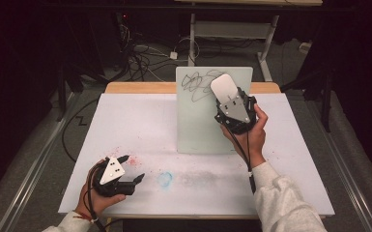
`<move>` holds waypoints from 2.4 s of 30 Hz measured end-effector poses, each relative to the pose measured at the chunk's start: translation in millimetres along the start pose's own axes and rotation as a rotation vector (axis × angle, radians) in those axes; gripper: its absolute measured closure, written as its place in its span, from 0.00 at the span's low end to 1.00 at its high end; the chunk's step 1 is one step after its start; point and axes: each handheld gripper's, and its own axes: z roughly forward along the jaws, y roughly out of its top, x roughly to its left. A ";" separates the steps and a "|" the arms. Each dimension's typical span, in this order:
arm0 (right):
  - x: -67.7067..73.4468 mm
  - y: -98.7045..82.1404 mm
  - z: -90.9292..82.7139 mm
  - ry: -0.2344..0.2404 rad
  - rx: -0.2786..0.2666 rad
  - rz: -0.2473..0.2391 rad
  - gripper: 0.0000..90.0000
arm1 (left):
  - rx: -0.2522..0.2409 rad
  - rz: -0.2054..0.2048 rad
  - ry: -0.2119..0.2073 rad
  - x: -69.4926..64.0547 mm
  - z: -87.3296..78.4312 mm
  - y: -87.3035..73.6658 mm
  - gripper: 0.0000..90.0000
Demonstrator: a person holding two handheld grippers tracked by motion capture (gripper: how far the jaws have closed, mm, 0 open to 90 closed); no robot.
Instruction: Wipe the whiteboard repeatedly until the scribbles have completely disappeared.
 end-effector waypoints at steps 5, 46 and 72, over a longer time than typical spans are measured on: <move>-15.1 2.6 1.1 -0.024 -0.004 0.025 0.34 | 0.000 0.000 0.000 0.4 -0.7 0.0 0.21; 13.3 35.4 11.3 -0.011 -0.010 -0.037 0.34 | -0.019 -0.014 -0.020 2.0 -2.8 -0.7 0.22; 42.4 -2.8 -2.0 -0.024 0.027 -0.003 0.35 | -0.006 0.005 -0.026 -0.4 0.1 0.4 0.22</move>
